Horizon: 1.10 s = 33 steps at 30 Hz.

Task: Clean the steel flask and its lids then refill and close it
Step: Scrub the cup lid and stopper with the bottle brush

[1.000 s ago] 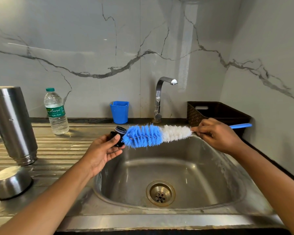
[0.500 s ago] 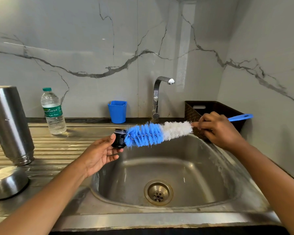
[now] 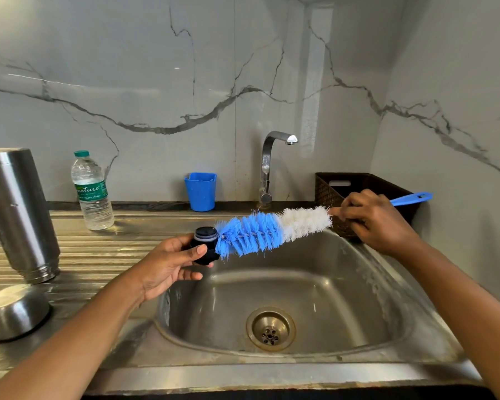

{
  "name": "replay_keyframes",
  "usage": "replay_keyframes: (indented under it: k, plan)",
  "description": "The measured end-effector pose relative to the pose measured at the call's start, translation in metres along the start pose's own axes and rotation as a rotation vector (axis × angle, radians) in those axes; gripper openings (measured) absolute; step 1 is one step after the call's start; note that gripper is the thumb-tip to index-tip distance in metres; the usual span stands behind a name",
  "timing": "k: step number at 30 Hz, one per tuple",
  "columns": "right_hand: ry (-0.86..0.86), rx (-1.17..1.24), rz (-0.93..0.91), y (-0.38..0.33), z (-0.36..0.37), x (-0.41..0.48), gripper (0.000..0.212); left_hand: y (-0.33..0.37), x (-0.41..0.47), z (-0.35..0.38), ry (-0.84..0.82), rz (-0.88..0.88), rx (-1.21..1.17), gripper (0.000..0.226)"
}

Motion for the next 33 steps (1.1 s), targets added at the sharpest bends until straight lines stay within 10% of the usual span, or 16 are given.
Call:
replay_keyframes:
  k: [14,21,28,33]
  plan:
    - [0.126,-0.136,0.076,-0.009,-0.005,0.004,0.027,-0.009,0.003,-0.002,0.099,-0.045,0.012,0.101]
    - [0.023,0.12,0.093,-0.012,0.018,0.003,0.029,-0.002,0.003,-0.018,0.294,0.011,0.017,0.043]
    - [0.011,0.161,0.049,-0.024,0.018,0.006,0.026,0.002,-0.001,-0.003,0.244,0.017,0.077,0.095]
    - [0.05,0.137,0.084,-0.007,0.011,0.004,0.026,0.004,-0.001,-0.012,0.309,-0.003,-0.017,0.041]
Point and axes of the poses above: each hand's wrist, its own x-axis towards the middle knuckle, its own z-axis out of the palm, y = z × x, the point moved 8 cm from there along x, towards the middle knuckle, and after that the axes turned 5 degrees about -z, right-handed, at the moved point
